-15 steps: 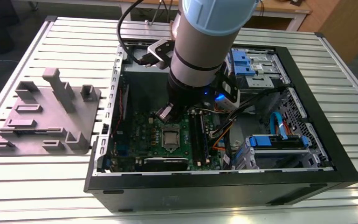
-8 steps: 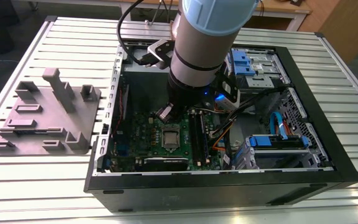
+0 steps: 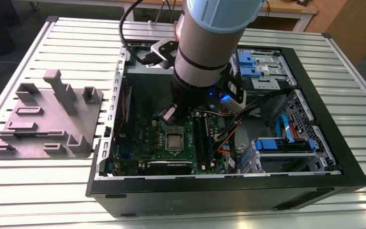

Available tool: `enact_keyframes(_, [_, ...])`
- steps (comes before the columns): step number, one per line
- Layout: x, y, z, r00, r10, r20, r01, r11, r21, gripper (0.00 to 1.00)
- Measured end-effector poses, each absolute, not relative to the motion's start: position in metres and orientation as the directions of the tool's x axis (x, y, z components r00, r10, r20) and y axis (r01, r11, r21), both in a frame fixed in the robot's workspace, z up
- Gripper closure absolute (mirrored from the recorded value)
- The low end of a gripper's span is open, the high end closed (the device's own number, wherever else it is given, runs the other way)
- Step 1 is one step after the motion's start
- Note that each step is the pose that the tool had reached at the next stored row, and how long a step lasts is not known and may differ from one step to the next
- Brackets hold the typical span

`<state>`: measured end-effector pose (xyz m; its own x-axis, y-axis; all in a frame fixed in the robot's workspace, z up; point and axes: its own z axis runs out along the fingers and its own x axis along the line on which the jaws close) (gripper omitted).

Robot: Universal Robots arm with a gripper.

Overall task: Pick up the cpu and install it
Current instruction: 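Install the first cpu locking lever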

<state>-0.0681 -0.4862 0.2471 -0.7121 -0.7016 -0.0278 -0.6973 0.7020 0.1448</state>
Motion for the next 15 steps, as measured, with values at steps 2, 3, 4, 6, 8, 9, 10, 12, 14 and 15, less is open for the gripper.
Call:
enact_keyframes(2, [-0.0681, -0.4862, 0.2522, -0.712, -0.702, -0.028, -0.697, 0.702, 0.145, 0.9])
enact_keyframes(3, [-0.0681, -0.4862, 0.2548, -0.712, -0.702, -0.028, -0.697, 0.702, 0.145, 0.9])
enact_keyframes(4, [-0.0681, -0.4862, 0.2567, -0.712, -0.702, -0.029, -0.697, 0.702, 0.146, 0.9])
enact_keyframes(6, [-0.0681, -0.4862, 0.2567, -0.712, -0.701, -0.037, -0.698, 0.7, 0.153, 0.9])
enact_keyframes(8, [-0.0681, -0.4856, 0.2569, -0.712, -0.7, -0.055, -0.698, 0.696, 0.17, 0.9])
enact_keyframes(9, [-0.0682, -0.4849, 0.2569, -0.712, -0.699, -0.061, -0.698, 0.695, 0.176, 0.9])
enact_keyframes(10, [-0.068, -0.484, 0.2568, -0.712, -0.699, -0.065, -0.698, 0.694, 0.179, 0.9])
enact_keyframes(12, [-0.0676, -0.4817, 0.2569, -0.712, -0.699, -0.068, -0.698, 0.693, 0.182, 0.9])
enact_keyframes(14, [-0.0663, -0.4791, 0.2569, -0.712, -0.699, -0.068, -0.698, 0.693, 0.182, 0.9])
enact_keyframes(15, [-0.0649, -0.4781, 0.2568, -0.712, -0.699, -0.068, -0.698, 0.693, 0.182, 0.9])
